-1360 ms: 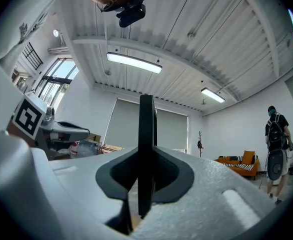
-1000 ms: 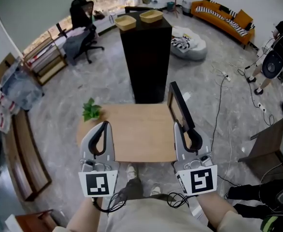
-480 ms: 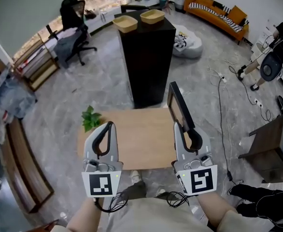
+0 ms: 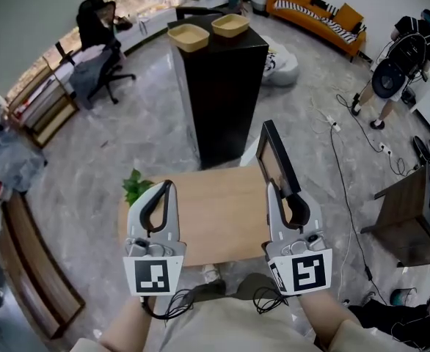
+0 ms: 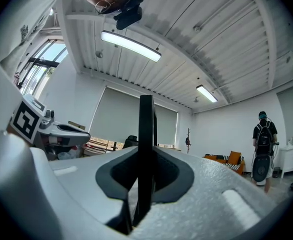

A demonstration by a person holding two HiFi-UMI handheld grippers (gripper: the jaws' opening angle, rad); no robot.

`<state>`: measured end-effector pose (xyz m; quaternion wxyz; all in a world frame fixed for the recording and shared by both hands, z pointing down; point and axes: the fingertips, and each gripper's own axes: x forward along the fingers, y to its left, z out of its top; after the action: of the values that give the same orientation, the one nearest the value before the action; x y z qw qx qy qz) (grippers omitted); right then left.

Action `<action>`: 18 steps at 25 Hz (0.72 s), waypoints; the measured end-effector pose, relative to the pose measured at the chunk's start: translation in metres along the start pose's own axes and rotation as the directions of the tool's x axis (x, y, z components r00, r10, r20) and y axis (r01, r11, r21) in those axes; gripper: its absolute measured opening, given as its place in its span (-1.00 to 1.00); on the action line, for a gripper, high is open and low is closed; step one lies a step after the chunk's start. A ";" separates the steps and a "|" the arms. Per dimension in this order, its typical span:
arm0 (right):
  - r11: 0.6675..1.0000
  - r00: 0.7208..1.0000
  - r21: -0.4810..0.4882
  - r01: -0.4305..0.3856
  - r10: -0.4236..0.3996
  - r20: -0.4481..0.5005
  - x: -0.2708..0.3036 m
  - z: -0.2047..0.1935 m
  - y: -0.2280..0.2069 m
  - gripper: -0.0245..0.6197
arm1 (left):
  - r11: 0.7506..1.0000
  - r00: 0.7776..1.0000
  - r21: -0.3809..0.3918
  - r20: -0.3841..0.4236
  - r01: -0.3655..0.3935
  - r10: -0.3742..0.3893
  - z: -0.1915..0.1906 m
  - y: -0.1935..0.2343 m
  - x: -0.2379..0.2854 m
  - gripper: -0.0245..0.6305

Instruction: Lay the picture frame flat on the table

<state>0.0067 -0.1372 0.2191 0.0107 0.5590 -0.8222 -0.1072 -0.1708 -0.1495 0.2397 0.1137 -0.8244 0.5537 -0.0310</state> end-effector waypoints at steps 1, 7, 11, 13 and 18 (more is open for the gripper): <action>1.000 1.000 -0.001 0.000 0.000 -0.004 0.002 -0.001 0.000 -0.79 | 1.000 1.000 -0.004 0.001 -0.001 0.001 -0.001 0.002 0.001 -0.86; 1.000 1.000 -0.008 -0.019 0.019 -0.015 0.012 -0.009 -0.005 -0.79 | 1.000 1.000 0.011 -0.005 -0.012 0.012 -0.005 0.004 0.009 -0.86; 0.999 0.998 0.005 -0.052 0.052 -0.034 0.020 -0.020 -0.007 -0.79 | 0.999 0.999 0.010 -0.037 -0.034 0.034 -0.014 0.006 0.014 -0.86; 0.997 0.997 0.013 -0.070 0.071 -0.044 0.022 -0.025 -0.008 -0.79 | 0.999 0.998 0.016 -0.045 -0.045 0.045 -0.018 0.006 0.018 -0.86; 0.994 0.990 0.036 -0.104 0.107 -0.096 0.028 -0.049 -0.015 -0.79 | 0.998 0.996 0.006 -0.075 -0.057 0.057 -0.035 0.000 0.030 -0.86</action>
<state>0.0162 -0.1765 0.2612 0.0479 0.5192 -0.8507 -0.0661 -0.1659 -0.1821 0.2712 0.0951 -0.8062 0.5808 -0.0600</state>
